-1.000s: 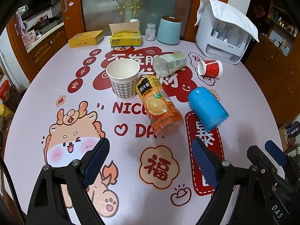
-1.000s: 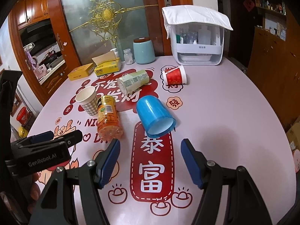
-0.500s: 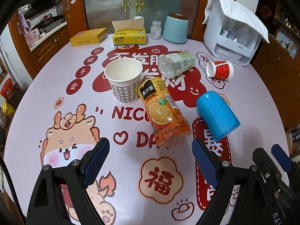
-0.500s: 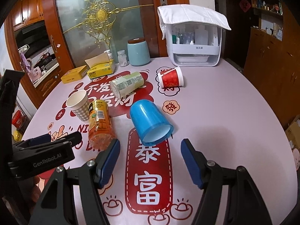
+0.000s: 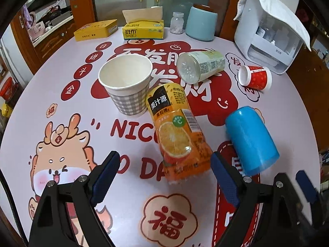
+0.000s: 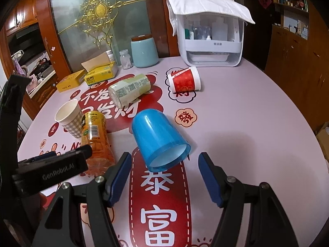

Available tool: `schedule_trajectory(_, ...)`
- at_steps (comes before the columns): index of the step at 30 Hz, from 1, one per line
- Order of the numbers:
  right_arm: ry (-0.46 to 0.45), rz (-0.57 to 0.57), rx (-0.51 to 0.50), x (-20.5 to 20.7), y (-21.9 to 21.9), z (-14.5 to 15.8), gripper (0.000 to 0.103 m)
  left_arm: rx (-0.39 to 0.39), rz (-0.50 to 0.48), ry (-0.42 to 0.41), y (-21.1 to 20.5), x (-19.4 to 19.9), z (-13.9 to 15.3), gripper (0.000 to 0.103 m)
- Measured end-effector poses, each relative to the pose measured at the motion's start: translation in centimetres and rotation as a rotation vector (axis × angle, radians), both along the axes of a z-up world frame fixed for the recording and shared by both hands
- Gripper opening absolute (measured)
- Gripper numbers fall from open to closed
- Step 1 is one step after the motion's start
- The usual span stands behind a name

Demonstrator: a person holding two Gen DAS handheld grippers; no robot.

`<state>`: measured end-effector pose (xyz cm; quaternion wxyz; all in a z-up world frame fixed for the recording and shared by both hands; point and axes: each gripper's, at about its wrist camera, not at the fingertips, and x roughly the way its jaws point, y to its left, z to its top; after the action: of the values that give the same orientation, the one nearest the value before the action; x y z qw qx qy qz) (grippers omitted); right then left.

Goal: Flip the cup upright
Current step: 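Move the left tool to the lying orange juice bottle and grasp it, then lift the orange juice bottle off the table with the left tool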

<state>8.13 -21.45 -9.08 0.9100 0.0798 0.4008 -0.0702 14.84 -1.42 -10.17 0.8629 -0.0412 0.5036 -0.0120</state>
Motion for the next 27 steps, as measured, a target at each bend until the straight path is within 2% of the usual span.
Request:
schedule_trajectory(5,0.018,-0.01,0.012,0.5,-0.3,-1.0,0.067,-0.014,0.019,0.016,-0.2,1.1,-0.9,0.088)
schedule_trajectory(10,0.021,-0.018,0.025,0.5,-0.8,-1.5,0.067,-0.07,0.027,0.029,-0.3,1.9,-1.7,0.086)
schedule_trajectory(12,0.024,-0.023,0.031,0.5,-1.0,-1.5,0.067,-0.084,0.026,0.037,-0.5,2.2,-1.9,0.079)
schedule_trajectory(14,0.025,-0.026,0.038,0.4,-1.1,-1.6,0.067,-0.093,0.02,0.054,-0.8,2.6,-2.3,0.063)
schedule_trajectory(27,0.029,-0.037,0.059,-0.2,-1.9,-1.7,0.067,-0.088,-0.023,0.047,-1.4,2.4,-2.4,0.061)
